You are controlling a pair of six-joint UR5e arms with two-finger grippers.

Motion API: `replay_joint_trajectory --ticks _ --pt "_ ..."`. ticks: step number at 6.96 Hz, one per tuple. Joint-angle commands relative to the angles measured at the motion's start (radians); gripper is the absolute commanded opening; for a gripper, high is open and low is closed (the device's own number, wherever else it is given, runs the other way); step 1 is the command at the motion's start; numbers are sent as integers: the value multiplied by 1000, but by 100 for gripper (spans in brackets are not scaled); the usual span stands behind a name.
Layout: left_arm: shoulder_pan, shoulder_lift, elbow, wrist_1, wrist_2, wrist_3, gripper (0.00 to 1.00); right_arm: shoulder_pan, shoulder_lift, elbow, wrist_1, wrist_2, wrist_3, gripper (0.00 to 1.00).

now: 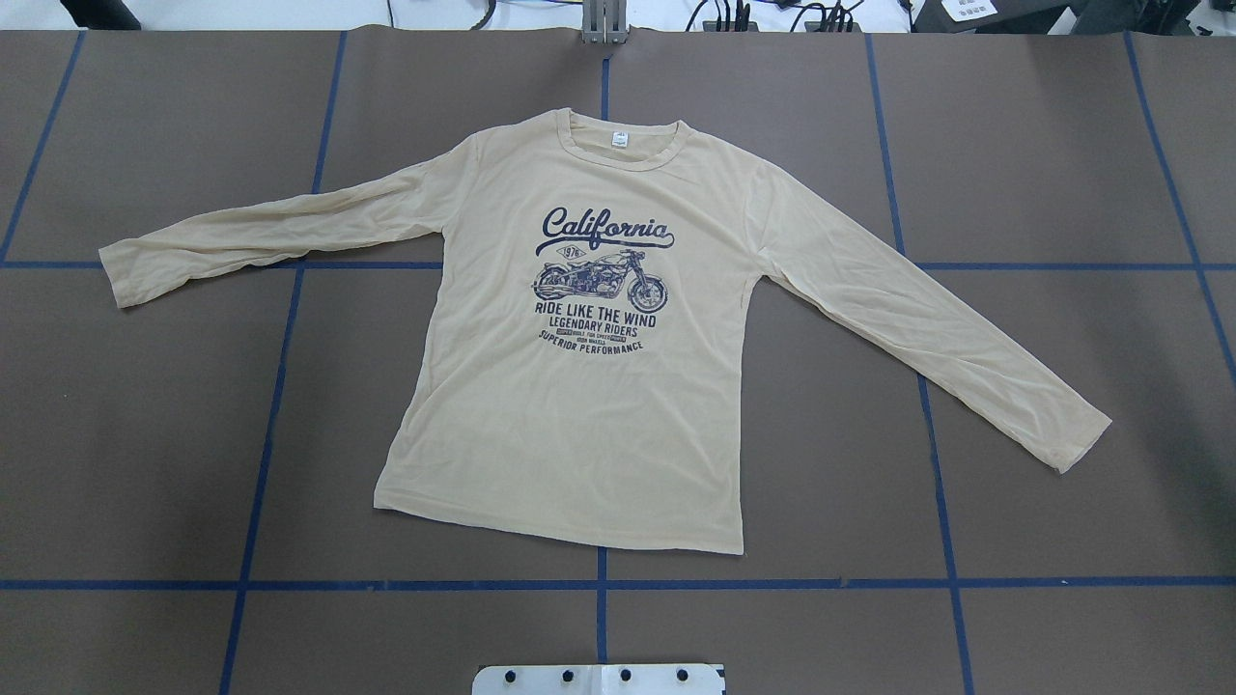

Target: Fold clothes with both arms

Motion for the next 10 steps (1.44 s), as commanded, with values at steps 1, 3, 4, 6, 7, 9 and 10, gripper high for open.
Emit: replay_joint_trajectory --ticks 1,3,4,6,7,9,10 --pt "2 -1 8 -2 -4 -2 100 0 1 8 1 3 -2 100" --pt "2 -1 5 -2 -2 0 100 2 -2 2 1 0 -6 100" --pt "0 4 -7 -2 -2 -2 100 2 -4 8 1 0 1 100" --pt "0 2 9 -6 -4 0 100 2 -28 2 14 -2 1 100" --pt "0 4 11 -6 -4 2 100 2 -46 0 62 -2 3 100" --pt "0 8 11 -6 -4 0 100 2 -70 5 106 0 10 100" --pt "0 10 9 -6 -5 0 100 2 -68 17 109 0 12 100"
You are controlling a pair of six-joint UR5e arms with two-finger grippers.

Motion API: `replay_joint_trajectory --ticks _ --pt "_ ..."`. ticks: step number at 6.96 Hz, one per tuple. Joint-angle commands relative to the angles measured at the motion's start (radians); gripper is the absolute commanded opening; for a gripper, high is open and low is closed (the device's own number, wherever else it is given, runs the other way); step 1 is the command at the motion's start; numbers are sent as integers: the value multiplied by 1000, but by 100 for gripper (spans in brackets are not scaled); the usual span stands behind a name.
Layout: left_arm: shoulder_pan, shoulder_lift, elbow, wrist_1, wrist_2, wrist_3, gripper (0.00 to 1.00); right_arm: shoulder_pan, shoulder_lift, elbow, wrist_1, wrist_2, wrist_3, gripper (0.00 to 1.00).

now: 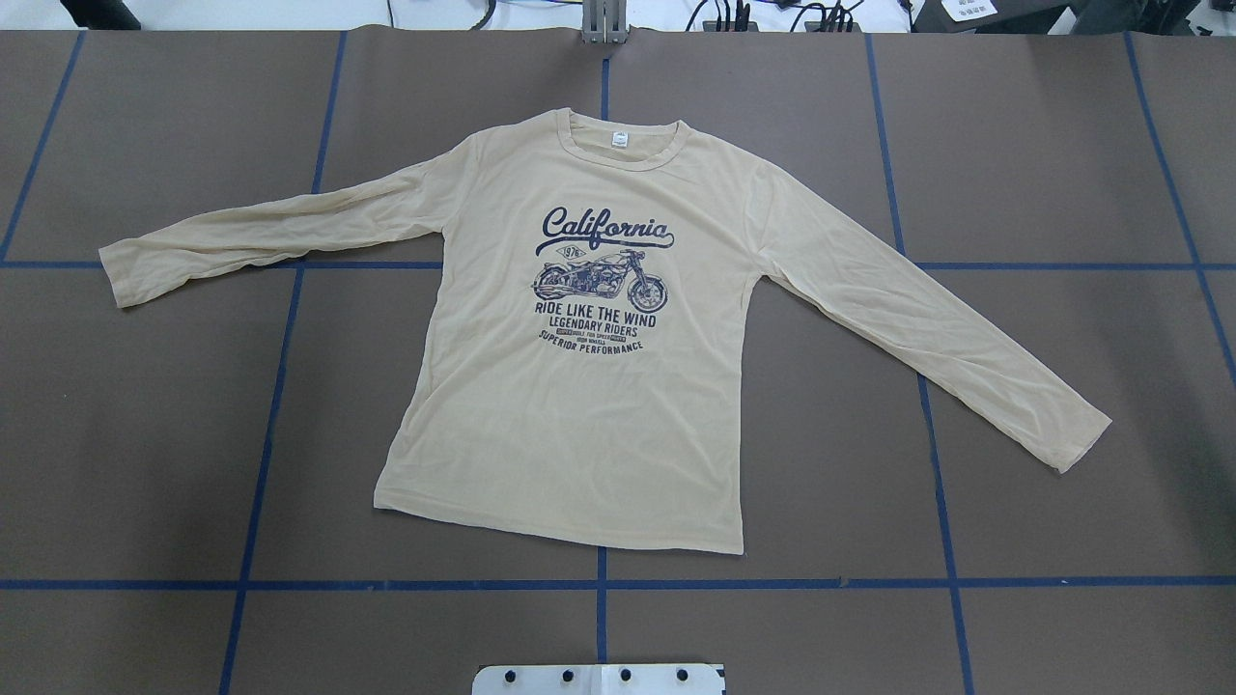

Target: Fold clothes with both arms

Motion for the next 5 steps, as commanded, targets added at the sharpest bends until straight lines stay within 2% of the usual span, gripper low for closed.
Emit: replay_joint_trajectory --ticks 1,2,3,5 --pt "0 4 -1 0 -1 0 100 0 -16 7 55 2 22 100" --pt "0 4 -3 0 -1 0 100 -18 -33 4 131 5 130 100" --pt "0 4 -3 0 -3 0 100 -73 -53 4 235 5 330 100" --pt "2 2 -3 -2 -3 1 100 -193 -118 3 546 -13 663 100"
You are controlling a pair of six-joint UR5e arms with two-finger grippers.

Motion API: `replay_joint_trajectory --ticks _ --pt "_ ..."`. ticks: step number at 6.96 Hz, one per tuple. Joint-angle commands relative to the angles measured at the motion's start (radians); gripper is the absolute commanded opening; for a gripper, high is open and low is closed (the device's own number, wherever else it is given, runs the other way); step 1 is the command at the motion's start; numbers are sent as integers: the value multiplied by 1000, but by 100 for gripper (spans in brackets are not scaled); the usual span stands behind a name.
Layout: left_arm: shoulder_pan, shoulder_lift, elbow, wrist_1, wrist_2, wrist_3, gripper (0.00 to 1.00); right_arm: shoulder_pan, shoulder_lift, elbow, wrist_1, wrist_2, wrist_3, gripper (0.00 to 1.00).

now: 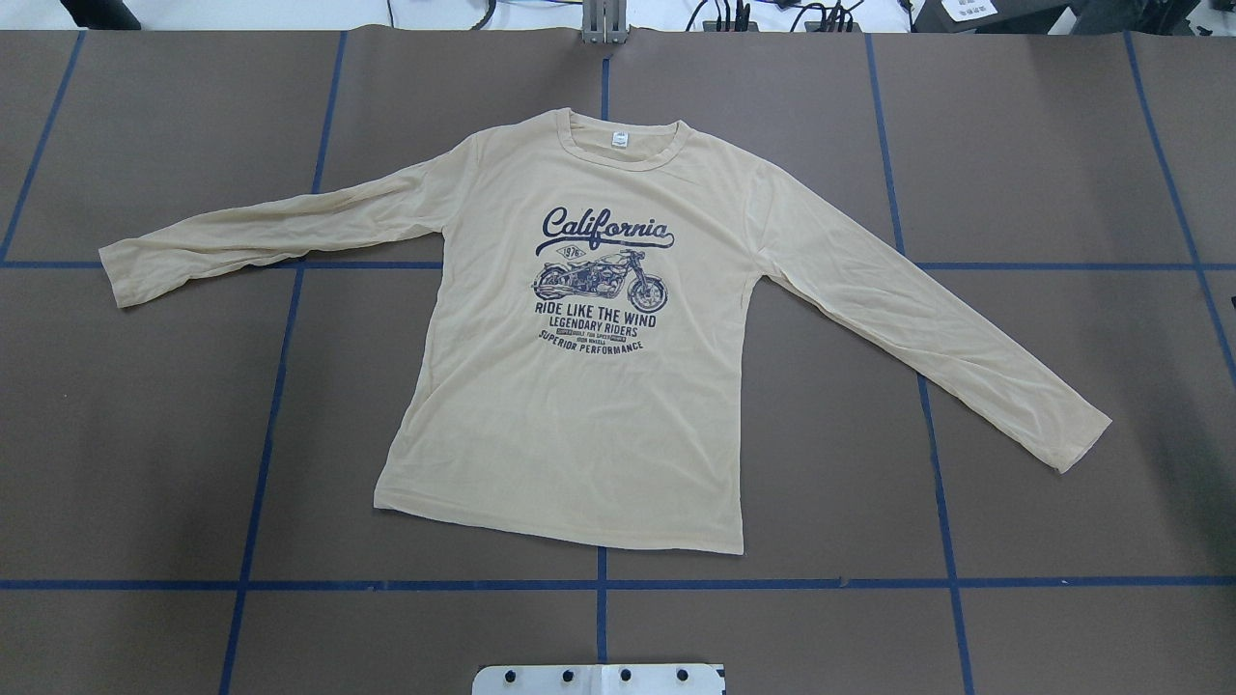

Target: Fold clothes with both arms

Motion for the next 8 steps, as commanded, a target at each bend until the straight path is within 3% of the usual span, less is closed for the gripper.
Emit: replay_joint_trajectory --ticks 1,3,8 --pt "1 -1 0 -1 0 1 100 -148 -62 -1 314 -47 365 100" --pt "1 -1 0 -1 0 1 100 -302 -63 7 375 -96 591 100" --pt "1 -3 0 -1 0 1 100 -367 -107 5 377 -98 626 92"
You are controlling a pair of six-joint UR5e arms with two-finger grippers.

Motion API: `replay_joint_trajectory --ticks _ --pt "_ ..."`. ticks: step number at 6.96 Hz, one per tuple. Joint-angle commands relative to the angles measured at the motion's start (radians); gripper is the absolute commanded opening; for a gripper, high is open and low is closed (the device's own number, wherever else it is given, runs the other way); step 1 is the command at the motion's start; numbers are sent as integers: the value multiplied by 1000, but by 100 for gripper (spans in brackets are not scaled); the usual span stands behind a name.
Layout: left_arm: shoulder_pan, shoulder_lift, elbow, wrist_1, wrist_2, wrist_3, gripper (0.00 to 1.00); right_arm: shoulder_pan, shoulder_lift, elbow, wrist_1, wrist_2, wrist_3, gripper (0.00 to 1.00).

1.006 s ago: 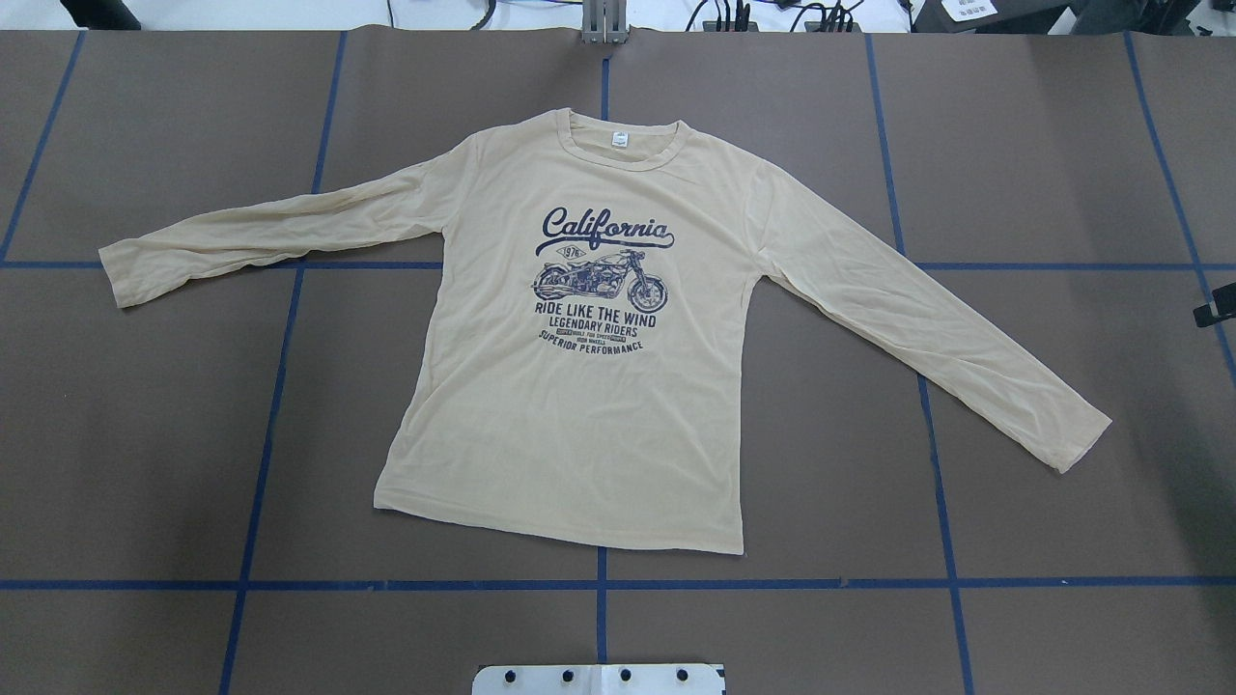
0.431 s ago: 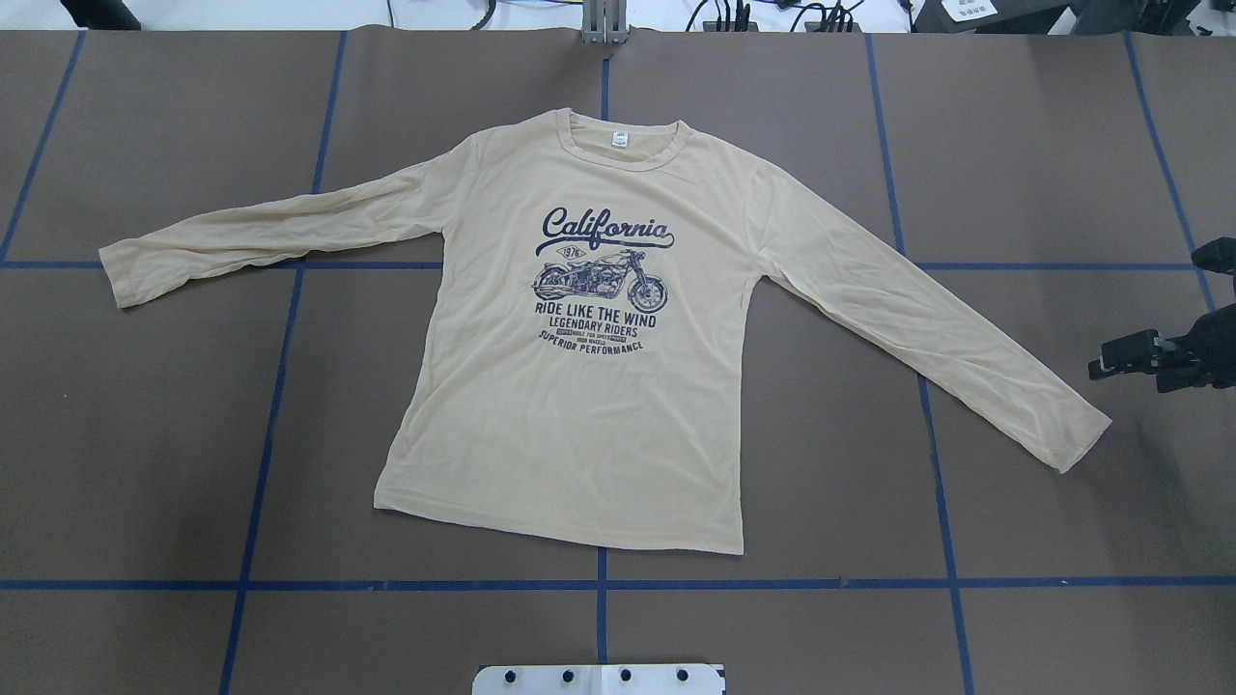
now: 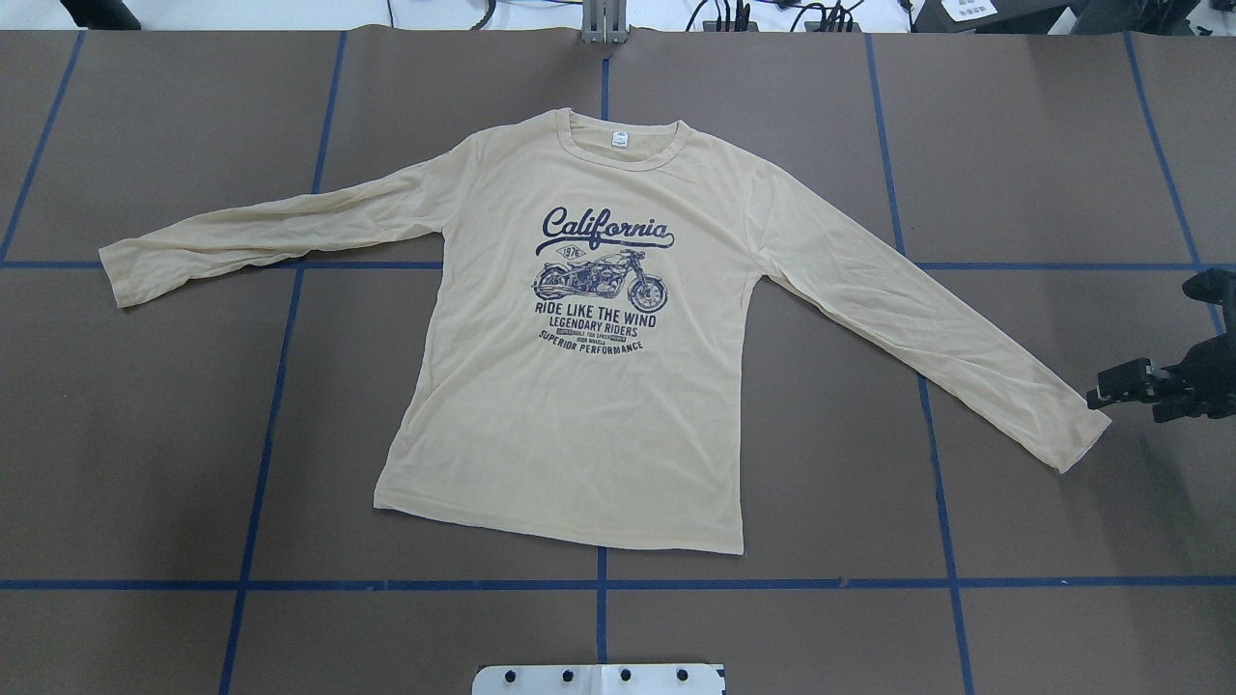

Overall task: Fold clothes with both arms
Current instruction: 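Move the right gripper down to the cuff of the sleeve nearest it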

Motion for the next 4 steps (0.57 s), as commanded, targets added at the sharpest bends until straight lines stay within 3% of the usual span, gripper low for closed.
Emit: replay_joint_trajectory --ticks 1,4 --pt "0 1 -1 0 0 0 100 -19 -5 -1 1 1 3 92" --pt "0 -1 1 0 1 0 100 -36 5 -8 1 -9 24 89"
